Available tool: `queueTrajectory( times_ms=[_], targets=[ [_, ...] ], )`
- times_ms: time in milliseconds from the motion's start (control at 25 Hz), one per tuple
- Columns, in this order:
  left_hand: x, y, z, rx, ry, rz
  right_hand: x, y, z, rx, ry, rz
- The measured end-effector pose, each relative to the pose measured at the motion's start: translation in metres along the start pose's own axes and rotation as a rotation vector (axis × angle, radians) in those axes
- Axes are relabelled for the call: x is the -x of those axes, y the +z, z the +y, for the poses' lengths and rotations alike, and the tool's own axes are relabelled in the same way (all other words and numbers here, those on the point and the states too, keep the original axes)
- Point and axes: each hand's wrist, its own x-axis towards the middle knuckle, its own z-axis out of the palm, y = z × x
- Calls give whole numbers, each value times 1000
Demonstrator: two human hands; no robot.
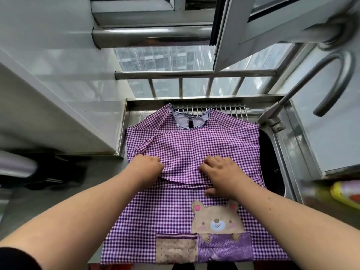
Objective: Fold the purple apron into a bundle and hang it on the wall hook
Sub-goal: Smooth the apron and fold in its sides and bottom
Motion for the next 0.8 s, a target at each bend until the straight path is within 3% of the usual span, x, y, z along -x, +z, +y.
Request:
queueTrajectory(
  times_ms=[160,320,400,640,800],
  targets=[
    [8,-5,-2,-14,27,86,9,7,-14,-20,-9,43],
    [22,2,-4,-24,-11,-33,18,20,-19,4,-28,33],
    [30,8,-5,58,-63,-81,27,21,-23,-22,-1,54],
    [66,36,0,282,-213,65,60,38,-47,3,-11,73],
    [106,68,18,440,-381,-33,92,57,-72,-41,-120,31]
  ],
)
